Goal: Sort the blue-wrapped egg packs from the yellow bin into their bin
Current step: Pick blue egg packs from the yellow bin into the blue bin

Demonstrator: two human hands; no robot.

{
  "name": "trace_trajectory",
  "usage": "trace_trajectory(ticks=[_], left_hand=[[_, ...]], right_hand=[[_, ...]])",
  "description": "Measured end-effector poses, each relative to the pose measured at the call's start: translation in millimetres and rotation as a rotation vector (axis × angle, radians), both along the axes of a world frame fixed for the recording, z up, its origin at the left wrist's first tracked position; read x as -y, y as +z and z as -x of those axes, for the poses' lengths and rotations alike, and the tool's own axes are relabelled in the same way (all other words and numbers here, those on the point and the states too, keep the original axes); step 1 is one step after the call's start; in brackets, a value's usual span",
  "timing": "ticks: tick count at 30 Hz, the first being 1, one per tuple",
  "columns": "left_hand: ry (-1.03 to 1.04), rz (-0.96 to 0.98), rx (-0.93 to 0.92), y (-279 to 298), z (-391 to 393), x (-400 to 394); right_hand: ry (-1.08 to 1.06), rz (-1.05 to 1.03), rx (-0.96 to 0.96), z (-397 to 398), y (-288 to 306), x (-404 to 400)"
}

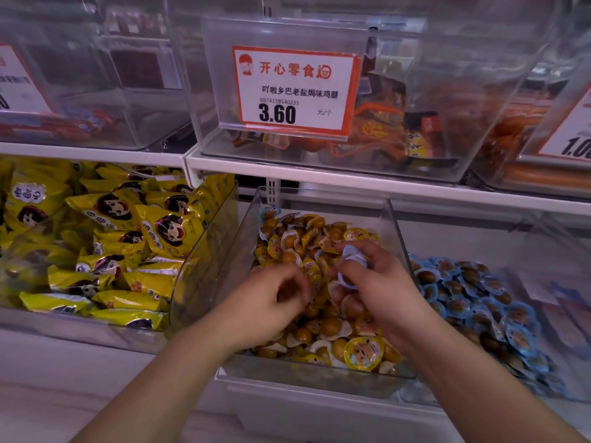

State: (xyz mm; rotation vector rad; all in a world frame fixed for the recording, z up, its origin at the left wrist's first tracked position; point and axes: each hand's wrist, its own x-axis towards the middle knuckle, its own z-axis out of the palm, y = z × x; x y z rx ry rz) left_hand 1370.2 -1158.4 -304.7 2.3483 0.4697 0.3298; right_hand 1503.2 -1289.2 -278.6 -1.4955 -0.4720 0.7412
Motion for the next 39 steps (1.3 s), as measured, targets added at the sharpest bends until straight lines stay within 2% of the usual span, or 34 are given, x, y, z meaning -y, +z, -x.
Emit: trace_trajectory(ticks=[2, 3, 6, 9, 16, 26, 35, 39], left_hand=[[-0.139, -0.237, -0.224, -6, 4, -3], [-0.139, -0.364, -0.272, -10, 5, -5], [-0.022, -0.614, -0.301, -11, 4, -11], [-0.021, -0.699, -0.322, -13, 3, -14], [0.019, -0.715, -0.457, -27, -13, -14], [-0.008, -0.586, -0.640, -28, -32, -26], [-0.015, -0.565, -0.523, -29, -27, -27], [0.012, -0.554, -0.353, -17, -16, -25]], right_hand=[[0.062, 0.027, 0.063, -1, 0, 4], [0.111, 0.049, 0.097, 0, 0, 5], [0.177, 0.108, 0.163, 5, -5, 5], [0.177, 0.120, 0.183, 7, -11, 3], [0.204, 0.142, 0.221, 5, -20, 0], [0.218, 0.122, 0.207, 12, -19, -2], [0.188, 0.126, 0.226, 8, -25, 0], [0.187, 0.123, 0.209, 8, -25, -1]])
